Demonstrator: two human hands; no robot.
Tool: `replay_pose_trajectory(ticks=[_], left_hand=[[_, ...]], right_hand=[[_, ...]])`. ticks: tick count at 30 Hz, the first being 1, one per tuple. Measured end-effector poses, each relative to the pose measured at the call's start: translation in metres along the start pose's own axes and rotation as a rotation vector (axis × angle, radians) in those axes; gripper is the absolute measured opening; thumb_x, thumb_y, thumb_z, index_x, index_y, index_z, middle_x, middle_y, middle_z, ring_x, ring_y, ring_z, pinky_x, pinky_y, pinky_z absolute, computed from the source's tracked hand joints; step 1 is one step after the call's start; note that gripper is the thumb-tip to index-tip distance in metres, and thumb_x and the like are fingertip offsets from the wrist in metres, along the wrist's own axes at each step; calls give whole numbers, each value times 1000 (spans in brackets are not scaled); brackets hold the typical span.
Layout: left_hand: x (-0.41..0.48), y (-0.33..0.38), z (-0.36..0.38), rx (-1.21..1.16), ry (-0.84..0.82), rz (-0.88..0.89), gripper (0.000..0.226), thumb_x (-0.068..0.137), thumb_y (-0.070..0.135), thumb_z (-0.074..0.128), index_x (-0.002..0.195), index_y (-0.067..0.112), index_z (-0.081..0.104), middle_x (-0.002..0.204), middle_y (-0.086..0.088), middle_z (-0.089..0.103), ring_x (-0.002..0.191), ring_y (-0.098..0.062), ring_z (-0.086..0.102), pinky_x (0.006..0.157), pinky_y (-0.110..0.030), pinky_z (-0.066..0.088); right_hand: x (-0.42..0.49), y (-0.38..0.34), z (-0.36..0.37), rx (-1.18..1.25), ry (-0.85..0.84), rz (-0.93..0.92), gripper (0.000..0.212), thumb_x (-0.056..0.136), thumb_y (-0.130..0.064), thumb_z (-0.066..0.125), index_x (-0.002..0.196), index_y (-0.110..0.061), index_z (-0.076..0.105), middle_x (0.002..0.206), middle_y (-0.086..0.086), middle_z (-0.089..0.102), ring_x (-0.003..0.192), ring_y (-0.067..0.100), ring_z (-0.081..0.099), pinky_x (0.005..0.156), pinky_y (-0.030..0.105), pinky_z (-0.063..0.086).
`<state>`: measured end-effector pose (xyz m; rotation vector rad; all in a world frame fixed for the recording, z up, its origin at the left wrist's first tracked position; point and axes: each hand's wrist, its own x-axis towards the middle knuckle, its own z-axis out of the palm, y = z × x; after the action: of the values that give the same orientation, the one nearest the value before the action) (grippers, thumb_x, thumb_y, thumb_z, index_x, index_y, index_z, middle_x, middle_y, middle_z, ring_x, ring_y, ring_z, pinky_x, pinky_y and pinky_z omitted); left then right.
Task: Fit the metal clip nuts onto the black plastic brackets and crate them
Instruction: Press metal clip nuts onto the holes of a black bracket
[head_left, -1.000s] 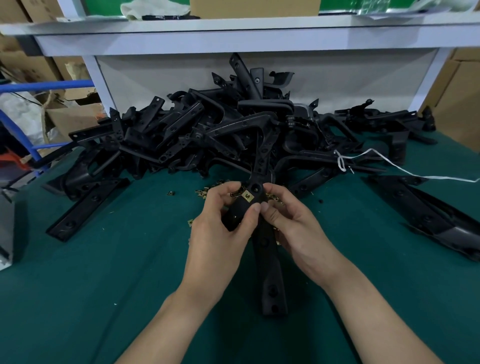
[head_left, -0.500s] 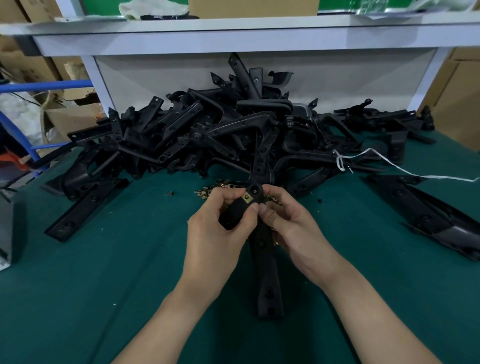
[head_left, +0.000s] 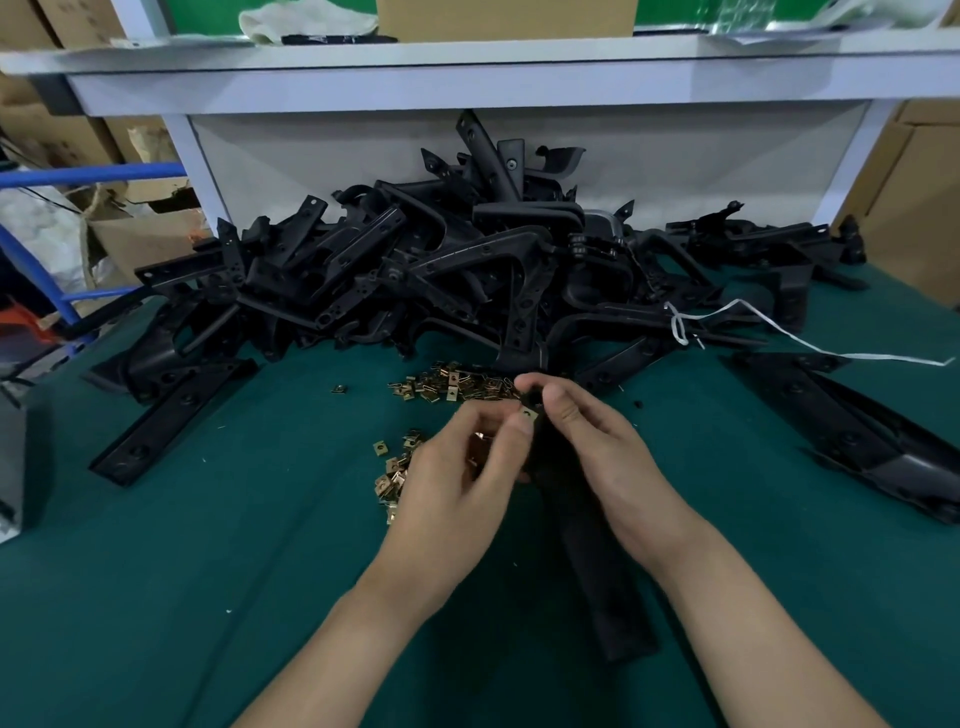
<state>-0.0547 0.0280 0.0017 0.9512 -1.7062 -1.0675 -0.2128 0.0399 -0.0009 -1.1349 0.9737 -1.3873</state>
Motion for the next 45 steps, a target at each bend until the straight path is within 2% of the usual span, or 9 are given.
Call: replay_pose_trajectory(ticks=[3,5,7,10,17,22,32,40,45], left_hand=[[6,-7,-11,162,70,-20,39,101,58,37,104,36,68,90,13,73,85,-2,66,79,-26,52],[12,-19,-21,631,89,-18,42,100,59,37,120,33,62,112,13,67,107,-11,57,96,-36,46],[13,-30,-26,971,-40,-81,69,93,72,27,147,30,42,145,3,47,137,-23,38,116,-43,28],[12,-41,-27,1085,-192,-114,97,78,84,3,156,31,25,157,-2,30,149,-28,21,123,-47,15],[18,-44,-27,908,-132,64,48,97,56,47,133,28,60,133,6,55,126,-21,47,112,-36,32],[19,-42,-25,846,-119,161,25,98,40,58,116,25,67,112,9,62,105,-19,53,94,-35,41],[23,-37,-26,753,44,145,17,100,32,58,111,23,69,102,13,66,94,-13,60,71,-37,52],[23,-38,-25,773,13,213,28,104,28,52,127,19,65,105,7,67,94,-18,62,83,-36,47],[22,-37,-22,771,123,242,30,102,21,55,131,17,59,101,5,67,88,-15,54,82,-35,40]], right_hand=[[1,-4,-8,26,4,83,32,99,-45,55,120,-26,70,114,7,73,90,23,71,70,33,58],[2,-4,-14,45,0,117,35,96,-47,57,120,-25,70,102,6,74,84,24,70,66,33,57],[2,-4,-19,63,-25,117,38,96,-48,59,123,-23,69,92,7,71,80,23,69,66,32,56],[1,-3,-21,78,-57,110,44,92,-51,66,126,-22,67,91,9,68,82,23,69,67,33,56],[0,-6,-22,106,-50,104,50,73,-59,81,110,-27,73,86,8,72,73,20,70,65,30,59],[1,-5,-21,132,-28,110,46,75,-57,81,108,-25,73,85,11,71,68,21,68,64,31,59],[-1,-6,-24,139,-71,126,46,78,-57,78,111,-26,72,87,8,73,74,19,70,67,30,59],[0,-6,-23,178,-90,142,45,77,-57,79,111,-28,72,104,7,74,83,19,71,66,32,58],[0,-9,-21,232,-68,134,36,81,-54,76,107,-30,74,111,6,73,81,17,71,62,29,57]])
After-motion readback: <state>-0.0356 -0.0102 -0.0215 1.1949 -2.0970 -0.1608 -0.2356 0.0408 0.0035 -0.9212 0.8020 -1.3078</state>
